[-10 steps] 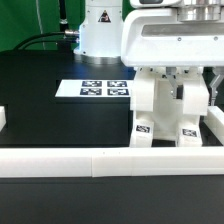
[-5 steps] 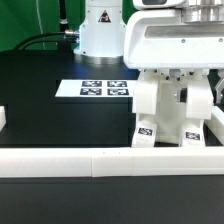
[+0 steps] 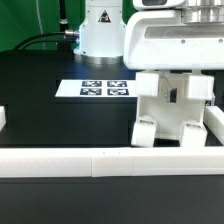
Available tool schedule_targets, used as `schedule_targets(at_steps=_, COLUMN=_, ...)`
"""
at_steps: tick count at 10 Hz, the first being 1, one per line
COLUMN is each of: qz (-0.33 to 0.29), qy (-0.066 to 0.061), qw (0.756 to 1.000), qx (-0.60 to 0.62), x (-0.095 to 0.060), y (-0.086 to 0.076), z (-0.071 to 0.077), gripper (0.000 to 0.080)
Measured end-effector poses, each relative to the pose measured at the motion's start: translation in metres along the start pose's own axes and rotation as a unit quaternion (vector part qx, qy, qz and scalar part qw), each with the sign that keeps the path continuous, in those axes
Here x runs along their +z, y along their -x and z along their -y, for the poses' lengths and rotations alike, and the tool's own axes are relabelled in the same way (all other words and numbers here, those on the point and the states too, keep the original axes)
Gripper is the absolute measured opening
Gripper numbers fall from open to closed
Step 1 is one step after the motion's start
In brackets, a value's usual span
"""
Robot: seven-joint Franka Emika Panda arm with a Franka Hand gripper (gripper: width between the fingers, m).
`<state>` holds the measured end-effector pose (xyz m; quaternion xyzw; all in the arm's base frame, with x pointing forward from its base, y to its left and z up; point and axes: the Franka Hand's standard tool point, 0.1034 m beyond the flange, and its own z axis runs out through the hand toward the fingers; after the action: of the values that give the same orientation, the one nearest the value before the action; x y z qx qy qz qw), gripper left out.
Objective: Assemble chair
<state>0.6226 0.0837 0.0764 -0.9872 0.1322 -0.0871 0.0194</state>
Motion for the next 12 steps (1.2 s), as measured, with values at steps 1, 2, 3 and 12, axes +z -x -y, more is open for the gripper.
schedule_targets(at_steps=1, qz=0.000, qy=0.000, qw=1.000, qx=0.000, x=0.000, y=0.000, z=0.000, gripper=0.0628)
schedule_targets(at_steps=2, qz=0.000, qy=0.000, qw=1.000, qx=0.000, x=0.000, y=0.000, z=0.000, gripper=0.0643)
schedule_targets(at_steps=3, qz=0.000, qy=0.000, qw=1.000, qx=0.000, x=0.000, y=0.000, z=0.000, gripper=0.0648)
schedule_targets(at_steps=12, qz=-0.016, qy=-0.008, qw=1.000, qx=-0.018, x=-0.020, y=-0.001, z=-0.001, gripper=0.0649)
